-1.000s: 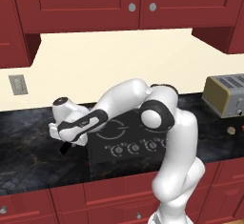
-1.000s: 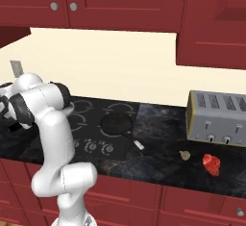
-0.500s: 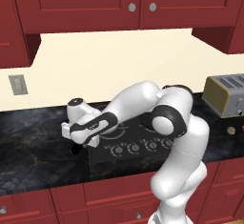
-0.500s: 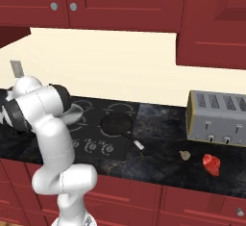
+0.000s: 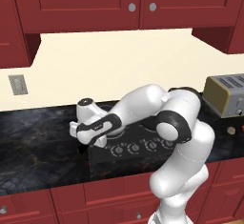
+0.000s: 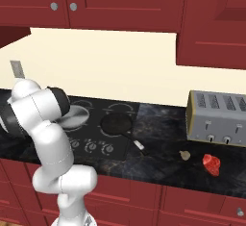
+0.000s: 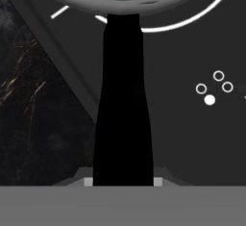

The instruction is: Place both pans onto different burners. Then place the garlic and the steak on different pans.

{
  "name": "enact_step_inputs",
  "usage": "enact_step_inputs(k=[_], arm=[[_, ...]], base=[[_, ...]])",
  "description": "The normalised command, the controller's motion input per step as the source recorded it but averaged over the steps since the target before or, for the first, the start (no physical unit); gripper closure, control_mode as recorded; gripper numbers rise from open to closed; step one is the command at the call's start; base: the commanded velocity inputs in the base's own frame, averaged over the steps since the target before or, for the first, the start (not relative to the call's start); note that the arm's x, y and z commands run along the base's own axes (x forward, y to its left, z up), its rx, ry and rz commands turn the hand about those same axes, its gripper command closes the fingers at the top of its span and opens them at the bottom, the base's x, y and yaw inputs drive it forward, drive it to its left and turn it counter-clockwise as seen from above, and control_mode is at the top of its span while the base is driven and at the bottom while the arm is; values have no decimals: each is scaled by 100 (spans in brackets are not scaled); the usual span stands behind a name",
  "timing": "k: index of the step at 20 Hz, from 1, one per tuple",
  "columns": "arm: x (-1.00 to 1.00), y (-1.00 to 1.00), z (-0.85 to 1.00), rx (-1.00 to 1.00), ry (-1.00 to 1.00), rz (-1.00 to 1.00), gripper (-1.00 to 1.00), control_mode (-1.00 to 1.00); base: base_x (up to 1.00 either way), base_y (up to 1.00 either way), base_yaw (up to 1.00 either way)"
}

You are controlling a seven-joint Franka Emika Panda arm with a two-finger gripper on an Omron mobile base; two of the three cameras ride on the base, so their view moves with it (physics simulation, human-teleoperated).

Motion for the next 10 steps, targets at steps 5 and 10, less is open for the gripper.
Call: enact_step_inputs(k=[5, 10], arm=[[0, 0, 0, 0, 0, -9, 100, -100], [17, 9, -1, 0, 0, -4, 100, -100]], base=[[0, 0, 0], [0, 0, 0]])
